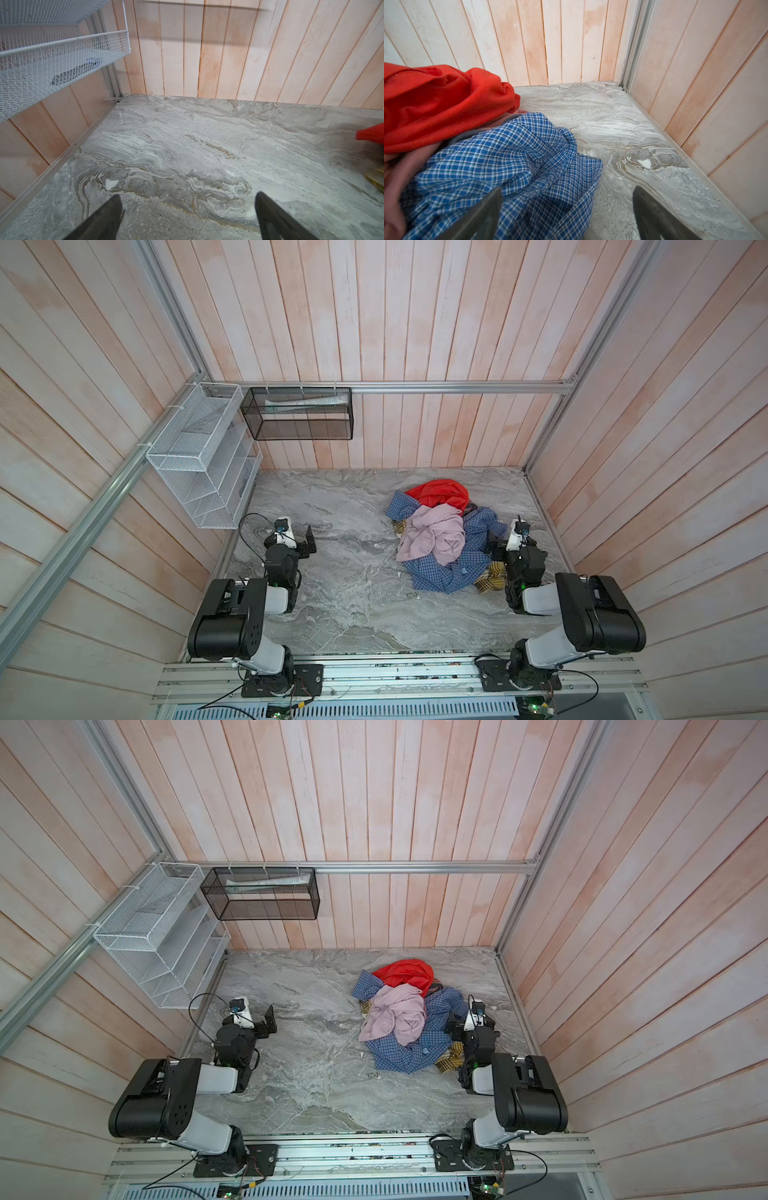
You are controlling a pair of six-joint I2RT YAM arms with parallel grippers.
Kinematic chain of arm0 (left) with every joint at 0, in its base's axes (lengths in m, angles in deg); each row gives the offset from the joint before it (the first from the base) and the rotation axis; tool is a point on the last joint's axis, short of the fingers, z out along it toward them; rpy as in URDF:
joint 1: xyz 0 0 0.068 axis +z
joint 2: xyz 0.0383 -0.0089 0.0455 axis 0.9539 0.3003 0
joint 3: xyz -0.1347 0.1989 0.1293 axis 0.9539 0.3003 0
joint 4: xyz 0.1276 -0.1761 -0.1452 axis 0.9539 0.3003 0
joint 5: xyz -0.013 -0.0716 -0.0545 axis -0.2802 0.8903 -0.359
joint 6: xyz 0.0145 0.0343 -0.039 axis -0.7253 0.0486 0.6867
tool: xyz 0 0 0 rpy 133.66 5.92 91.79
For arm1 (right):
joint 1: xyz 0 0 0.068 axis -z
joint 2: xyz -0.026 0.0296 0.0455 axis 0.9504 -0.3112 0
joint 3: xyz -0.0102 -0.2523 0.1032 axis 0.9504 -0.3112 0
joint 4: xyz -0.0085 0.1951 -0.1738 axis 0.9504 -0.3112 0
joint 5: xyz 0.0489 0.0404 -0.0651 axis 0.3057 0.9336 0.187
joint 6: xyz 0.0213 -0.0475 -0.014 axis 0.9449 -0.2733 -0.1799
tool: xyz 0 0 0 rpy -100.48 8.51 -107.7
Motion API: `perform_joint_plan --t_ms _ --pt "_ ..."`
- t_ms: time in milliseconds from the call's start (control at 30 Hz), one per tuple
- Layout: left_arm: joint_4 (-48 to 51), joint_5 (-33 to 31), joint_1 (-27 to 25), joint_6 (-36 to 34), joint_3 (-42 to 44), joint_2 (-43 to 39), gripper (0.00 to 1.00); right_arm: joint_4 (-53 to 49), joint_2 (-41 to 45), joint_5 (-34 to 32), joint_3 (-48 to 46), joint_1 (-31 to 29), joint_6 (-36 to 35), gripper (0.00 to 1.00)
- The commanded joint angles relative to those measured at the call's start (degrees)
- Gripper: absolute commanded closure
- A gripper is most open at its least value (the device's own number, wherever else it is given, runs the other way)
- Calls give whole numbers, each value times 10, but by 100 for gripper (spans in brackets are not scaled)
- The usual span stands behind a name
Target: Pick out a specific cloth from the pile
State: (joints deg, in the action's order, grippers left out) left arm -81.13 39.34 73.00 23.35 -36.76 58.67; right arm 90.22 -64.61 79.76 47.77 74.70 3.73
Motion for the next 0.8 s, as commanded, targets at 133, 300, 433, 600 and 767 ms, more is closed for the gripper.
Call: perform_joint_plan --t_ms 133,300,433,600,767 --pt "-4 3 1 -3 1 -3 0 -5 7 8 10 4 2 2" --pt "-4 4 1 -3 0 -3 0 -4 8 12 10 6 3 2" --pt "-4 4 1 -3 0 -2 0 -5 8 13 10 7 4 2" --pt "-2 7 4 -2 0 -2 0 -5 8 13 10 7 3 2" --pt "-3 7 4 -2 0 -2 0 -5 8 14 10 7 3 2"
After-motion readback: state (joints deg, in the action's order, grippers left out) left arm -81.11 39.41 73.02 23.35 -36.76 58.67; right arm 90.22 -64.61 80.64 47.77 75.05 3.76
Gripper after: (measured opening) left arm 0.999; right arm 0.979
